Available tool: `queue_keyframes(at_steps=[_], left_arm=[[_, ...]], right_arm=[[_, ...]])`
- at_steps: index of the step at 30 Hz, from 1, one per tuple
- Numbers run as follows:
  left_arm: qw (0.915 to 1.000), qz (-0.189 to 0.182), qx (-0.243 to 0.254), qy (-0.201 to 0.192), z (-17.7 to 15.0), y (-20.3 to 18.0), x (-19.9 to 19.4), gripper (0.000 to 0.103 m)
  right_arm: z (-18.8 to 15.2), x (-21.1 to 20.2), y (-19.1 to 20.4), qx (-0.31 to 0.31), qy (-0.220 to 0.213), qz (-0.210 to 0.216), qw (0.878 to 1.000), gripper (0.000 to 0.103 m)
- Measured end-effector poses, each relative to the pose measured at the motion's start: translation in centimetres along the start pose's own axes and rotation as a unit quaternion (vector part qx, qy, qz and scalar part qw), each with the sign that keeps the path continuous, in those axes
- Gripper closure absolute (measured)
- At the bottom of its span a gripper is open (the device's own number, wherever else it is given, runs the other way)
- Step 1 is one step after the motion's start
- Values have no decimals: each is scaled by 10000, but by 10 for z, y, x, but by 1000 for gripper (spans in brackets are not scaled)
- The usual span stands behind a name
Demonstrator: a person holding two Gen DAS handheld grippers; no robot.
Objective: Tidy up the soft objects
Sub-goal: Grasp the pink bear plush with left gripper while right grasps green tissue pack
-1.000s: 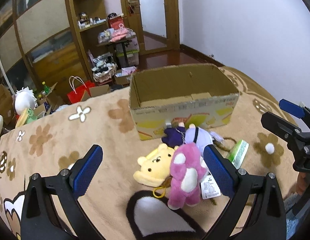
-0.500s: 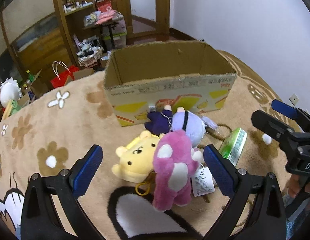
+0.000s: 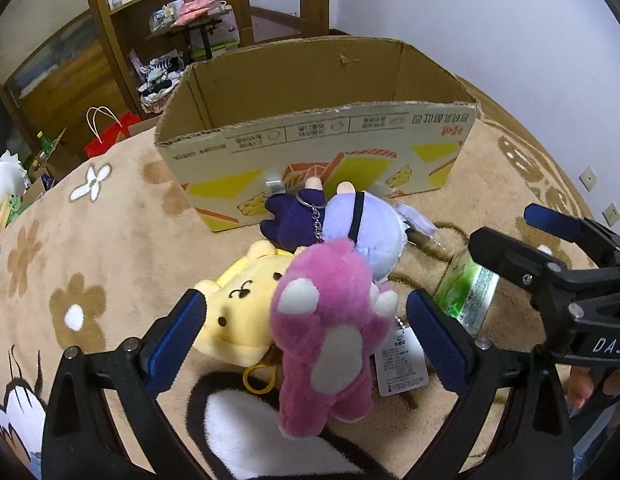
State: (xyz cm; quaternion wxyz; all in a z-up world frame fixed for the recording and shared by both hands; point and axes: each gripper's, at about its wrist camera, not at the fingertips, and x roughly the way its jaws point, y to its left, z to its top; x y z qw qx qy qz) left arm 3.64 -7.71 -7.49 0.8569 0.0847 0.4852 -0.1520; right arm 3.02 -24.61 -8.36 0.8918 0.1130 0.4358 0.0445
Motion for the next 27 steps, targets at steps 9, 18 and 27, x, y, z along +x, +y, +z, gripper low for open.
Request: queue_keyframes(at_steps=[9,18,27], left_arm=[[9995,-176,146,235,-4,-8,16,39],[9996,-233,136,64,-2,-9,9,60],[9993,-211,-85,-307,3,3,-6,61]], right_arm=[[-8,20,-2,141,469,180,9986,14],[-12,33,1,161,764,108,9969,38],[-6,22,1,76,538,72,9985,58]])
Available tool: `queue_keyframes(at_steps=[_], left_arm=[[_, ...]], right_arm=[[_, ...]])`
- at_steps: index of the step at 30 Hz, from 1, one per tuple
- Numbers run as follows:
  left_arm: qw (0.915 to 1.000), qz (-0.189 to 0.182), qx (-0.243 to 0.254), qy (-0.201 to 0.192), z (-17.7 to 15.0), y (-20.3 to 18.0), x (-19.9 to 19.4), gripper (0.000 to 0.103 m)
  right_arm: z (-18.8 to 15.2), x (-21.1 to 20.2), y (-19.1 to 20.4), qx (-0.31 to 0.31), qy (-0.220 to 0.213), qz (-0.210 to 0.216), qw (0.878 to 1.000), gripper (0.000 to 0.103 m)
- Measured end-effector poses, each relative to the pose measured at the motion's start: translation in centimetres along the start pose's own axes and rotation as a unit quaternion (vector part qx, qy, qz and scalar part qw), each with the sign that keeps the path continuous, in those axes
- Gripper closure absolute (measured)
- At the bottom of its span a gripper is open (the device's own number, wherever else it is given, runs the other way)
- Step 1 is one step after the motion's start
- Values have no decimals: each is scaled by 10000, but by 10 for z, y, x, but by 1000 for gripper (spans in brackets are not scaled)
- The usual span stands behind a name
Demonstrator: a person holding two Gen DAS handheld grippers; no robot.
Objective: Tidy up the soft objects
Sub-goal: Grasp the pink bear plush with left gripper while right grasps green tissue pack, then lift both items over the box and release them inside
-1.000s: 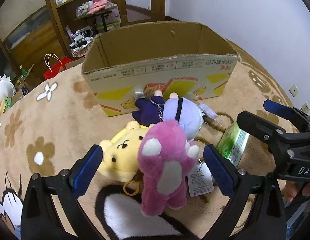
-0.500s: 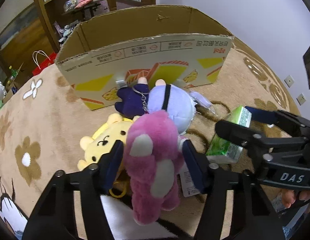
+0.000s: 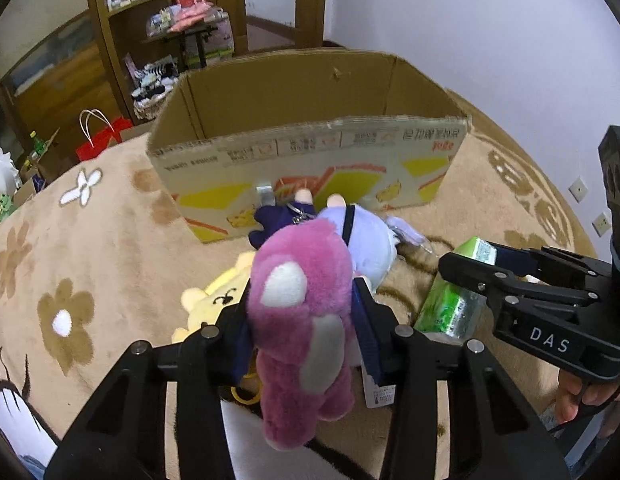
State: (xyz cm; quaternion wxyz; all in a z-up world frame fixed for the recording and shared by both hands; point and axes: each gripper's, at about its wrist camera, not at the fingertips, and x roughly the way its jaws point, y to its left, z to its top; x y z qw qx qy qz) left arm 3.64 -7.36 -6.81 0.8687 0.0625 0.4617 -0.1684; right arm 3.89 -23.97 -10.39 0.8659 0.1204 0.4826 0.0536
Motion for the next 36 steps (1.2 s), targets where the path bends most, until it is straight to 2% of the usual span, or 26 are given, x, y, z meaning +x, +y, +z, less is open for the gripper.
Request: queue_keyframes(at_steps=[7,18,28,36], left_arm=[[9984,33,-46,-563,11,5,-24,61],[9910,379,-104,-1279,19,13,-57,61],[9809,550,-46,-1865,37,18,-77,61],[9756,663,-11,-2092,58,27,-74,60]], right_arm=[[8,-24,-1,-18,-516,93,9986,59],[27,-55,11,-309,-1233,145,9918,59],[48,-76,22,-529,-1746,-101,9832,59],[70,-83,31,-685,-2104,-421,9743,59]])
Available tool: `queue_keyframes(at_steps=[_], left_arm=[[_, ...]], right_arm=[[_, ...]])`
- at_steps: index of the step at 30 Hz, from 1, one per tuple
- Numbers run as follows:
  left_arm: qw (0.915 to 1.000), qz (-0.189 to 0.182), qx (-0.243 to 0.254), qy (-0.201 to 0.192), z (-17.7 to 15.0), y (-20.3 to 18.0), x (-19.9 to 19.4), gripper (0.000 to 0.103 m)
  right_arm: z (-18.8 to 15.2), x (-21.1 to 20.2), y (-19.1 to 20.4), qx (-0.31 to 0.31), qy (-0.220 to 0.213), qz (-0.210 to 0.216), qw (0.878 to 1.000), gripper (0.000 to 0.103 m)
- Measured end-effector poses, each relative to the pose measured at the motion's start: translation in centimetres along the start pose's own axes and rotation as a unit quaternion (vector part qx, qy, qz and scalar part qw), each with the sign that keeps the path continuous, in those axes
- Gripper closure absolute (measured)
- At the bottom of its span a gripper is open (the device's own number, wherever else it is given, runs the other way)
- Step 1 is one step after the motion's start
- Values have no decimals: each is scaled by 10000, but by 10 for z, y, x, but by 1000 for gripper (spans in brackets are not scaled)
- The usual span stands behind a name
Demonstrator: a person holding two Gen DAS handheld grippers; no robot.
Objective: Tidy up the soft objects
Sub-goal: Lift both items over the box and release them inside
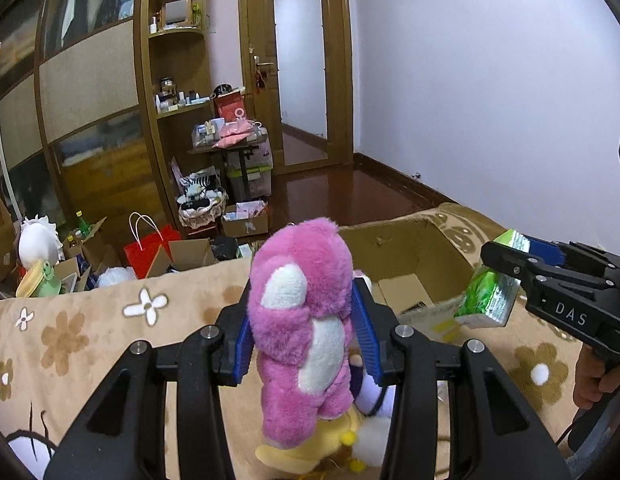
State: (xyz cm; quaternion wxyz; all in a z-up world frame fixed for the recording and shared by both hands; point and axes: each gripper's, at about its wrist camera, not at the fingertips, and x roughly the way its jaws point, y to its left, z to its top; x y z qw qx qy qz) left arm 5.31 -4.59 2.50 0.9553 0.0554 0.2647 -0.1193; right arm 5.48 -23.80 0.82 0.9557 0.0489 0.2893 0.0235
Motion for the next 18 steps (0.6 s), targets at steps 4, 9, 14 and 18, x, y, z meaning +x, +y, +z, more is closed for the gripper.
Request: queue_keyframes(at_steps=[4,9,14,18], left_arm=[[9999,85,57,-72,11,4,13,60],[9999,99,32,-80,20,11,32,60],[9999,68,103,16,21,9,51,60],[9999,27,77,120,22,6,65,60]], right_arm=[[11,6,-1,-5,-122,-85,9999,59],[22,18,-1,-66,-226,-149,9996,59],[31,34,0,-142,-213,-110,9996,59],[31,47,-1,-130,-188,-32,9997,59]])
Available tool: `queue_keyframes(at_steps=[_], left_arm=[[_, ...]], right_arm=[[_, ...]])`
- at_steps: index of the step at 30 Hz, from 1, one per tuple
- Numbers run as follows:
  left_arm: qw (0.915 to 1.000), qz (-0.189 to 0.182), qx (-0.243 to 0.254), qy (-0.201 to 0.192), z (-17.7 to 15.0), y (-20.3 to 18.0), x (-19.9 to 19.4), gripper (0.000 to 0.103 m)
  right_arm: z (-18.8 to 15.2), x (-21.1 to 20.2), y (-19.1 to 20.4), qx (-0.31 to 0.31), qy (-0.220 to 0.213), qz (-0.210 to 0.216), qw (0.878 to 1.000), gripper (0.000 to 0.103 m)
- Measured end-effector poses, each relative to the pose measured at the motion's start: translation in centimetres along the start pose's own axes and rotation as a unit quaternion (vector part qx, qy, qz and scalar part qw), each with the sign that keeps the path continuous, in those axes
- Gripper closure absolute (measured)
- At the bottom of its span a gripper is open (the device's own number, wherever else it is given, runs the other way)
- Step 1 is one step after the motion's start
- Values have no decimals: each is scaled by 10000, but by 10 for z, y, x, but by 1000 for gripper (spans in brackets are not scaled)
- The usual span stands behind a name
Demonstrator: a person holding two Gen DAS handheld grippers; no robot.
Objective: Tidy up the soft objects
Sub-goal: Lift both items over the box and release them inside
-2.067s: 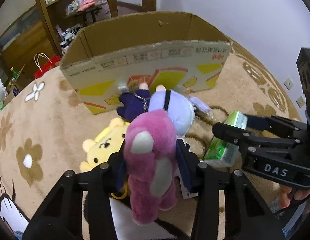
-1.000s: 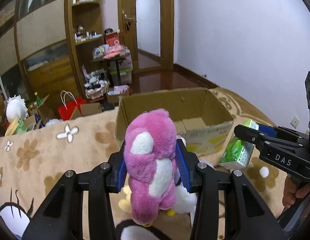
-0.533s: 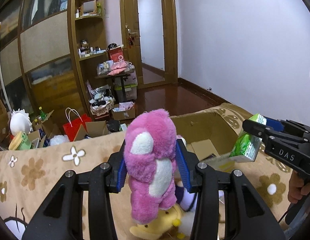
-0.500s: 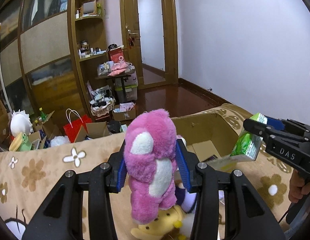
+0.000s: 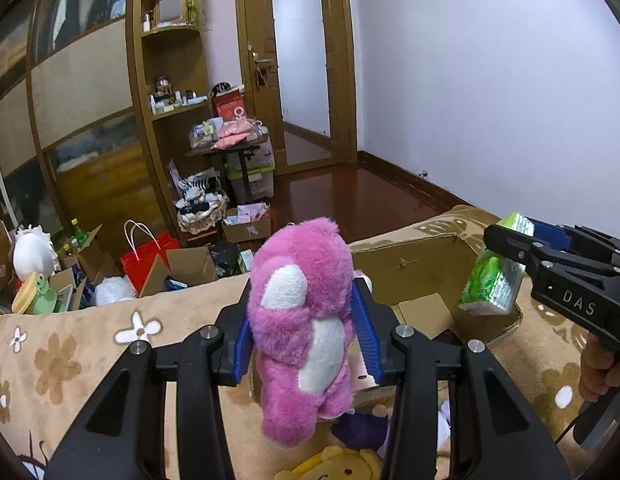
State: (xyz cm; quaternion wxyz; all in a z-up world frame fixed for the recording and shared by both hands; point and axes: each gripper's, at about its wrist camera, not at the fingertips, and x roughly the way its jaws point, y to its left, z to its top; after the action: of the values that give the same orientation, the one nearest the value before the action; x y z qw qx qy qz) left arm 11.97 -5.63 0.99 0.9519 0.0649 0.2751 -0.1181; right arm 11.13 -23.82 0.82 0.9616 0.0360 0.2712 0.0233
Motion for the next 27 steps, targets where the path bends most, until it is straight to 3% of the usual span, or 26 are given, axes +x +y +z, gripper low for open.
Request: queue_keyframes(at_steps=[11,16,21,27], left_arm=[[9990,-123,-325,280,0,14,28,59],[9964,-252,-423,685,-3,19,43,58],[9960,-68,-371,815,-9,18,48,37],[9946,-15,-411,957,-14,19,47,23]], right_arm=[[-11,22,1,-29,80,349,9994,59],[-17,32,5,-70,198,463,9987,59],[-22,38,2,31,355,497,9981,58],[-23,38,-5,175,420,557,9974,57]])
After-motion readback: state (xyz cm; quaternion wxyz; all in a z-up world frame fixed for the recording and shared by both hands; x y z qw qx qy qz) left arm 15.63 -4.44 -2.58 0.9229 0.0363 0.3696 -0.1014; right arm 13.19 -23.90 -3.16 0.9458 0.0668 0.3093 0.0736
